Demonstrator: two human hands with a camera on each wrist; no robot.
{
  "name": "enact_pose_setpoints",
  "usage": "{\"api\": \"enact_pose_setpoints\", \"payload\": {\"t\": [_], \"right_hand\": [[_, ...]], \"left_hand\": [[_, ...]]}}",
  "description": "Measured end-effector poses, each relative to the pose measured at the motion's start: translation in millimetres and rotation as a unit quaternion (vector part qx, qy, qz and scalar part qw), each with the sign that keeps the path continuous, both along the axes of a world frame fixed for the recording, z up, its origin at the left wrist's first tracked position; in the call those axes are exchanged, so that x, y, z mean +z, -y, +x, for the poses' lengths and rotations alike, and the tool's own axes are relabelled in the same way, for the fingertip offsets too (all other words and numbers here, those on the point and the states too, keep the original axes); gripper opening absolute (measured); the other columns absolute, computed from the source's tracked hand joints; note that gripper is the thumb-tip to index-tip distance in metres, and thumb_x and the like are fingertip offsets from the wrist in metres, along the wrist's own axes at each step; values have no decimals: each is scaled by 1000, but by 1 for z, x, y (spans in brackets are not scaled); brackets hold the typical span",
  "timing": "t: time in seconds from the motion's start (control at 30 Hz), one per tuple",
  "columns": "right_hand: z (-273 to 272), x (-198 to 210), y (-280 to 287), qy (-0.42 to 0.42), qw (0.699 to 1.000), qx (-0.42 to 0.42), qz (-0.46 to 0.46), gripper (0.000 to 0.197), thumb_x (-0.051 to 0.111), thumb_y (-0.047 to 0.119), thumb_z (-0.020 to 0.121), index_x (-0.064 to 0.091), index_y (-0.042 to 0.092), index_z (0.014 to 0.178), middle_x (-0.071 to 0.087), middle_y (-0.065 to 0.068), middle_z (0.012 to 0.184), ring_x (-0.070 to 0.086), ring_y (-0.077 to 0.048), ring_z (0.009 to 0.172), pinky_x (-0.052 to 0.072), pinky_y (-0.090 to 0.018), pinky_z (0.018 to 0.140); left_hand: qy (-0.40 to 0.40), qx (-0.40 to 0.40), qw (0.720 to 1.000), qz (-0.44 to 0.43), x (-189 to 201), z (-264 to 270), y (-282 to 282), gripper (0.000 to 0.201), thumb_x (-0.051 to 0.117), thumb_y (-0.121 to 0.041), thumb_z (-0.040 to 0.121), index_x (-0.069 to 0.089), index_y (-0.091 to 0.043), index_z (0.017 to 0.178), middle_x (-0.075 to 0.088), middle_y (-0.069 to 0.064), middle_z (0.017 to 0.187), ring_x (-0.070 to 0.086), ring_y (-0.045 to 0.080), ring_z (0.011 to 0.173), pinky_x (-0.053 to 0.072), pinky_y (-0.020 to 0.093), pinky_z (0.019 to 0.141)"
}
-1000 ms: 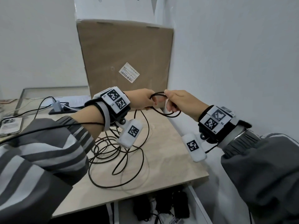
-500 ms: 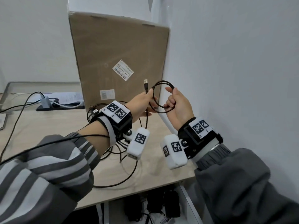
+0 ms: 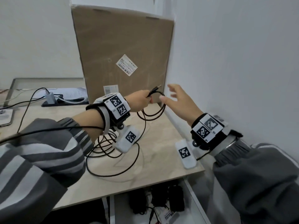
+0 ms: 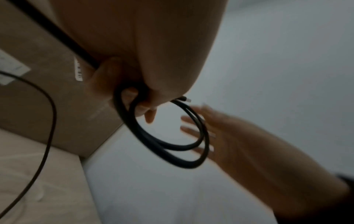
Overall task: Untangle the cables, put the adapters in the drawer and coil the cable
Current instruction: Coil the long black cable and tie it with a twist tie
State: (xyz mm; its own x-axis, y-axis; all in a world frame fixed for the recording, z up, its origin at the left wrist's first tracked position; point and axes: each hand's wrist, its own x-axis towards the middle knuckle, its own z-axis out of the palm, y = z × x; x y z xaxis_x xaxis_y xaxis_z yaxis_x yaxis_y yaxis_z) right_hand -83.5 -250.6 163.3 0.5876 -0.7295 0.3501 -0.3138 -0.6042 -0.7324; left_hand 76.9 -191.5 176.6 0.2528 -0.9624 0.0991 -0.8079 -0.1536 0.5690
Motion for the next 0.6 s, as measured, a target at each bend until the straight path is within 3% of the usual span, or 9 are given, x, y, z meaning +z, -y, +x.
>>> {"api": "enact_pose_setpoints", "payload": {"t": [0.07, 0.1, 0.17, 0.23, 0.3, 0.37, 0.43, 0.5, 0.6], "right_hand": [[6, 13, 1, -68, 986, 9, -155, 66, 61, 37, 90, 32, 17, 145, 33, -1, 150, 31, -16, 138, 28, -36, 113], [11, 17, 2, -133, 965, 16, -226, 61, 60, 34, 91, 35, 17, 143, 35, -2, 149, 31, -20, 138, 29, -41, 112], [22, 19, 1, -259, 917, 48, -299, 38, 52, 23, 95, 44, 14, 131, 52, -6, 133, 47, -27, 121, 40, -44, 98], [29, 12, 1, -308, 898, 76, -305, 23, 43, 12, 96, 44, 8, 119, 61, -11, 111, 54, -27, 94, 43, -37, 77], [30, 7, 4, -307, 894, 69, -320, 19, 39, 6, 96, 45, 6, 114, 62, -11, 105, 56, -28, 90, 39, -34, 70], [29, 5, 10, -314, 894, 61, -313, 20, 38, 7, 98, 48, 5, 116, 61, -12, 108, 58, -31, 97, 41, -35, 73], [29, 1, 16, -312, 901, 49, -297, 21, 39, 11, 100, 51, 4, 115, 62, -15, 107, 58, -33, 98, 42, -37, 75], [29, -6, 17, -259, 923, 8, -284, 17, 38, 11, 99, 52, 4, 106, 61, -14, 98, 57, -33, 89, 39, -37, 69], [29, -16, 14, -156, 960, -57, -226, 16, 37, 12, 100, 51, 3, 99, 55, -9, 89, 50, -28, 79, 31, -33, 64]], "left_hand": [[101, -8, 994, 31, 3, -6, -2, 24, 32, -12, 100, 55, -8, 108, 54, 5, 89, 48, 22, 81, 30, 25, 59], [143, -10, 989, 40, 3, -10, -2, 26, 32, -11, 100, 54, -6, 112, 58, 9, 100, 51, 25, 87, 32, 24, 67], [206, -8, 977, 51, 3, -18, -1, 28, 34, -7, 99, 53, -3, 119, 59, 16, 118, 56, 31, 104, 38, 30, 80], [232, 2, 971, 57, 2, -22, -1, 31, 34, -6, 100, 53, -1, 124, 58, 16, 125, 54, 30, 114, 39, 30, 88], [215, -12, 976, 34, 0, -17, -2, 30, 35, -8, 100, 58, -1, 119, 61, 14, 122, 56, 29, 112, 39, 28, 87], [179, -34, 983, -11, -4, -10, -3, 26, 41, -14, 99, 60, -1, 112, 64, 14, 113, 57, 29, 104, 39, 30, 84], [137, -35, 989, -37, -7, -5, -6, 26, 47, -24, 98, 59, -2, 105, 62, 11, 98, 55, 26, 90, 38, 30, 71], [108, -13, 992, -60, -7, -3, -8, 30, 48, -34, 97, 55, -5, 93, 54, 6, 81, 48, 22, 75, 32, 28, 59], [54, 10, 997, -60, -10, 0, -5, 28, 49, -35, 96, 49, -9, 87, 56, 8, 81, 57, 26, 77, 42, 32, 65]]}}
